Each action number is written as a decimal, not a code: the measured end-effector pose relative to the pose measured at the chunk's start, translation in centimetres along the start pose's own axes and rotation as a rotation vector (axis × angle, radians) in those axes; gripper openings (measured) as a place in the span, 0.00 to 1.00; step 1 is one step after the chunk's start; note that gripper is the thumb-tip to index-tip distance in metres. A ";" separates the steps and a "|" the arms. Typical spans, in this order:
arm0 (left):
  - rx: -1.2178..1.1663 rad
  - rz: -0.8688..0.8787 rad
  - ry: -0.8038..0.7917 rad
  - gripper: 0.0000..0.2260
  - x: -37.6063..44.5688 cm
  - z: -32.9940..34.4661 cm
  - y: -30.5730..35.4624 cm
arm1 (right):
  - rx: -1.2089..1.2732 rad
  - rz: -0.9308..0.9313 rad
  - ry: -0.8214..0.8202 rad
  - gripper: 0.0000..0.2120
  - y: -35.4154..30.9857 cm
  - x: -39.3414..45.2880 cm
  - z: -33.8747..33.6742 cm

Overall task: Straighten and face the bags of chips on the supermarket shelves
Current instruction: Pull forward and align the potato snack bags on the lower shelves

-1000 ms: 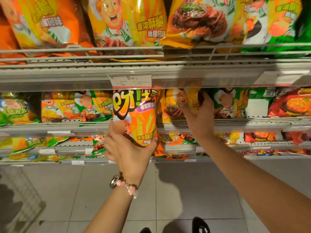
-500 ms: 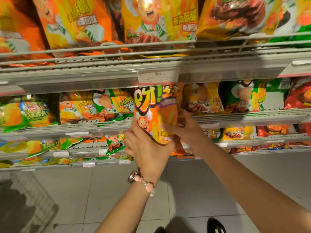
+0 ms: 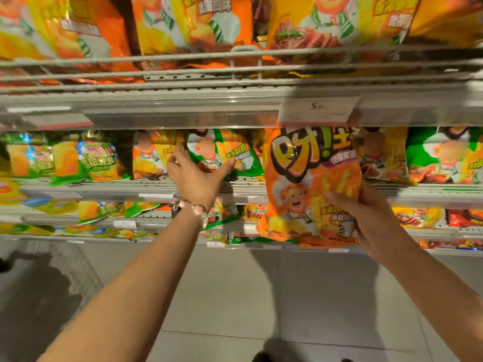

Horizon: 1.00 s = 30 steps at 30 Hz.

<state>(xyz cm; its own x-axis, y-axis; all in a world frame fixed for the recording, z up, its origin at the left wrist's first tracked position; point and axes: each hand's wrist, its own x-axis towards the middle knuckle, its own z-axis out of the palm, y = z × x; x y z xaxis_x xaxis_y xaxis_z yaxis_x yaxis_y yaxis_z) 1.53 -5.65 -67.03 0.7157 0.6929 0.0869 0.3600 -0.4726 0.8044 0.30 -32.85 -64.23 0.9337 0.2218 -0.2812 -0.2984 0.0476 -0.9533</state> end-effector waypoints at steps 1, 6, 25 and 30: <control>0.005 0.000 -0.001 0.53 0.7 0.2 -0.3 | 0.002 0.004 0.005 0.20 0.0 0.0 -0.1; -0.094 -0.019 -0.113 0.44 3.0 1.0 -1.4 | -0.012 -0.009 0.024 0.19 -0.2 0.2 -0.2; -0.488 -0.130 -0.129 0.38 2.3 -2.9 0.6 | -0.128 -0.024 0.001 0.26 0.5 -0.6 1.9; -0.429 -0.189 -0.137 0.46 0.8 -6.2 -1.0 | -0.139 -0.072 0.070 0.28 -0.1 -0.5 3.4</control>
<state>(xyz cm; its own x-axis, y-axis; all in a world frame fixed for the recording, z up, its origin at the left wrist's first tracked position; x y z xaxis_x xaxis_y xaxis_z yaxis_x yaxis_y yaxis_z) -2.02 -1.27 -64.08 0.7441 0.6535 -0.1388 0.2328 -0.0589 0.9707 -0.79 -29.61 -63.65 0.9647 0.1542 -0.2135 -0.2040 -0.0754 -0.9761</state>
